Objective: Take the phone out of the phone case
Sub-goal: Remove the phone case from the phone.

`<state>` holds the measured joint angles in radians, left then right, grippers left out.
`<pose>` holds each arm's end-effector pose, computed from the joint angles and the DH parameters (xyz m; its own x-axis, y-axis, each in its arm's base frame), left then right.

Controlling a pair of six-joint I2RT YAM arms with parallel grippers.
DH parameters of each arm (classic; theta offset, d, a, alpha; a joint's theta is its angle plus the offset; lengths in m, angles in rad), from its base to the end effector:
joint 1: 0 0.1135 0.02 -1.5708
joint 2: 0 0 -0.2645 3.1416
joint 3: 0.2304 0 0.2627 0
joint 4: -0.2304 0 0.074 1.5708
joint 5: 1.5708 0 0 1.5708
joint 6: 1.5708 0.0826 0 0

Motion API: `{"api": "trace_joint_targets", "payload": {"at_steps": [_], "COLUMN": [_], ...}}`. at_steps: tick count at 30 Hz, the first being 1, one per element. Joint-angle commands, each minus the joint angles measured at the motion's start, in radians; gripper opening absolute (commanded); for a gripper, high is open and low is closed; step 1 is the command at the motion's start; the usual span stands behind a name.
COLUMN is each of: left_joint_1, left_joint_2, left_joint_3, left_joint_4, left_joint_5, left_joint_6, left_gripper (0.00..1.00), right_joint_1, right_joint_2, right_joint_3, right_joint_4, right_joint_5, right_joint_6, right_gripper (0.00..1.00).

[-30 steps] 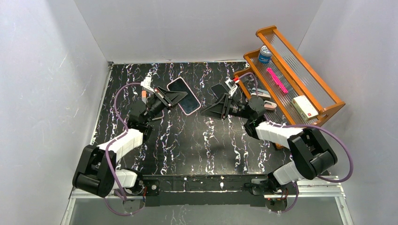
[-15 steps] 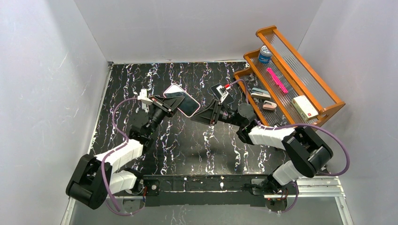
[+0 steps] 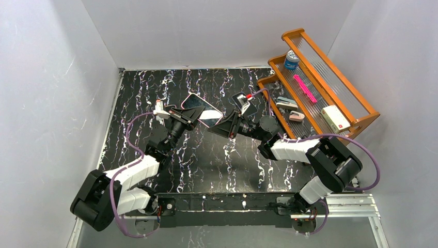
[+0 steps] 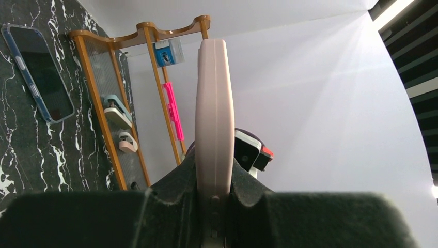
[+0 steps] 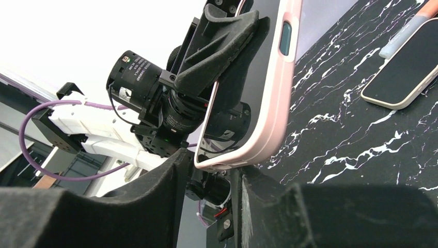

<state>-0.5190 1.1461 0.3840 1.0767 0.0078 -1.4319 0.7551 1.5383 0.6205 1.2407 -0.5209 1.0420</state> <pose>0.2483 -0.1426 0.2698 -0.4604 -0.8775 -0.1341 0.3357 -0.0323 -0.9414 0.2286 0.2716 0.2574 -0.6934 0.3758 -0.6148 -0.6728 -0.0323 0.7391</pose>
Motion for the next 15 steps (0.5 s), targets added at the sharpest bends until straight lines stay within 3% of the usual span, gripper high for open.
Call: {"api": "trace_joint_targets", "payload": {"at_steps": [1, 11, 15], "left_joint_1": [-0.013, -0.016, -0.015], "left_joint_2": [-0.040, -0.075, -0.084], "left_joint_3": [0.007, 0.047, 0.060], "left_joint_4": [0.039, -0.100, -0.152], "left_joint_5": [-0.048, -0.008, 0.040], "left_joint_6": [0.003, -0.008, -0.019], "left_gripper": [0.00, 0.00, 0.00], "right_joint_1": [0.009, 0.009, 0.009], "right_joint_2": [-0.009, -0.019, -0.031], "right_joint_3": [0.002, -0.003, 0.002], "right_joint_4": [0.098, 0.037, -0.008], "right_joint_5": [0.018, 0.016, -0.006], "right_joint_6": [-0.048, -0.180, -0.273], "right_gripper": [0.40, 0.03, 0.01]}}
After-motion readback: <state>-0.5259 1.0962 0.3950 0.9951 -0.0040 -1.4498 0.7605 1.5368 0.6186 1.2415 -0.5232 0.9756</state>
